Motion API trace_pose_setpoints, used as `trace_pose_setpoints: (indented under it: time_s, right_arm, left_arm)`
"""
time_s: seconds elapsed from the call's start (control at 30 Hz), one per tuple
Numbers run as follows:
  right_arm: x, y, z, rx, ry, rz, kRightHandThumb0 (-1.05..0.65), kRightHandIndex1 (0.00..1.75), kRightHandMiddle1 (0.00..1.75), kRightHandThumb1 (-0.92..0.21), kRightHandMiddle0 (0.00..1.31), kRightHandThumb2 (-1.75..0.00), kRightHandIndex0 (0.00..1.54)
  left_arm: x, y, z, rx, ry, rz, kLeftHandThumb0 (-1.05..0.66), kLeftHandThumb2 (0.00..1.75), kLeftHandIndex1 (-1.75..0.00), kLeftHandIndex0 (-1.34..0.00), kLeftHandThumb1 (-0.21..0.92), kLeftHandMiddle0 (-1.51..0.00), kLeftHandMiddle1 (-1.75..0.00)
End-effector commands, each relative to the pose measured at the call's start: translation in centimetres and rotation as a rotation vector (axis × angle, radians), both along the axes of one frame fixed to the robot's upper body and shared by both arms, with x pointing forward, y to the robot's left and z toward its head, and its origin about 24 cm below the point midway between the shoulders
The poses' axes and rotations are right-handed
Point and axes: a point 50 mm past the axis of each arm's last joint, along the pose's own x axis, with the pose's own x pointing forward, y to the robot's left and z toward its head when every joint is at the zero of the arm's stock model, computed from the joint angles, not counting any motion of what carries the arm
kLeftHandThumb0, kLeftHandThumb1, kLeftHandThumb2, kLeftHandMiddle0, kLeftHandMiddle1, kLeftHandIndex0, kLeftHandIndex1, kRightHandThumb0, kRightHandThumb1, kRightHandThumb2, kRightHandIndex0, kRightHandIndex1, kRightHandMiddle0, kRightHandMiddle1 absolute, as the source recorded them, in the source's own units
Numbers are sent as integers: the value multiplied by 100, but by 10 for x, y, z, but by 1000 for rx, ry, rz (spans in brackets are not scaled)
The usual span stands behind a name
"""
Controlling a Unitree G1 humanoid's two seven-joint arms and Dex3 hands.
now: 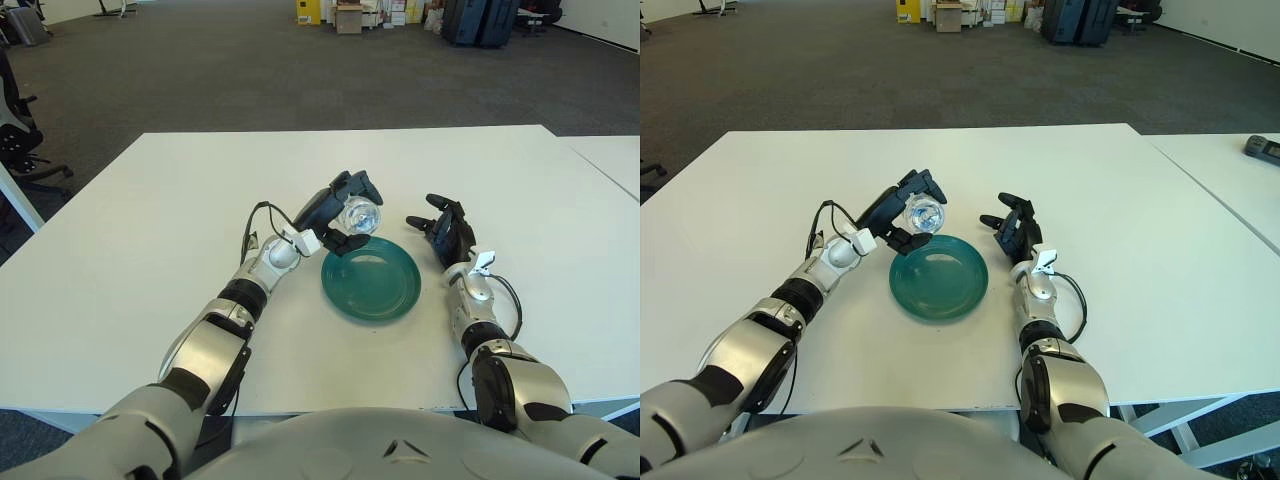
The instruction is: Put the bottle into the plate.
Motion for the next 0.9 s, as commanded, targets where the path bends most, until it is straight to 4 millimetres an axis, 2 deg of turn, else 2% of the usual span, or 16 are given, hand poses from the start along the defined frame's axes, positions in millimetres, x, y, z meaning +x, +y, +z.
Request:
trace_pose_setpoints:
  time_s: [0.0, 0.47, 0.87]
  right_arm:
    - [-25, 9, -29, 39, 146, 1, -90, 78, 112, -92, 2, -110, 51]
    - [-25, 12, -28, 28, 134, -1, -88, 81, 111, -92, 4, -111, 51]
    - [-25, 15, -27, 4, 130, -2, -87, 83, 111, -92, 6, -111, 52]
  left_arm:
    - [5, 6, 7, -27, -18, 25, -46, 127, -175, -58, 35, -117, -175]
    - [-6, 4, 12, -11, -108, -53, -45, 126, -175, -57, 36, -117, -175]
    - [-19, 0, 7, 33, -155, -125, -45, 126, -175, -57, 36, -116, -175]
